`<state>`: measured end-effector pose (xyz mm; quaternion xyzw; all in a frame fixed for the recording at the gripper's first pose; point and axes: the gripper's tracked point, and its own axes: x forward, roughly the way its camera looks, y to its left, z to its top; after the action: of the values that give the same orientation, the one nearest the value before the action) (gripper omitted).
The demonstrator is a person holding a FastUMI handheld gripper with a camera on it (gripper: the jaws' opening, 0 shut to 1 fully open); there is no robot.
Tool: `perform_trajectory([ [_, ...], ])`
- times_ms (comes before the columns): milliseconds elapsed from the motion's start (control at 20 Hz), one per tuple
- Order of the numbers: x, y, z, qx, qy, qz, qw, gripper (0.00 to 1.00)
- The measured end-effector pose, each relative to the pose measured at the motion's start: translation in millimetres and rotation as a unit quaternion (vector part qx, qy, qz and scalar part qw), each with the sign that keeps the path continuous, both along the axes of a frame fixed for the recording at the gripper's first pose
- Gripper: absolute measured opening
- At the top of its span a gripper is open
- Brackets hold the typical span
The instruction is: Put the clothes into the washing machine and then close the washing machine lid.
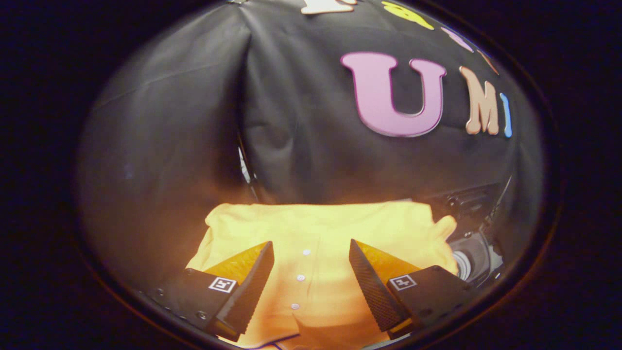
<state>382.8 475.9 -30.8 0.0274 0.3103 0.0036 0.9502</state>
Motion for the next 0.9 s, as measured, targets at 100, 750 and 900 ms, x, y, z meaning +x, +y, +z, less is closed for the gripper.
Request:
perform_trajectory([
  [100,6,0,-13,-0.004,0.024,-0.005,1.000,0.98],
  [750,-6,-19,-33,-0.031,0.057,-0.050,0.997,0.22],
  [900,-24,-29,-32,-0.042,0.061,-0.055,0.996,0.22],
])
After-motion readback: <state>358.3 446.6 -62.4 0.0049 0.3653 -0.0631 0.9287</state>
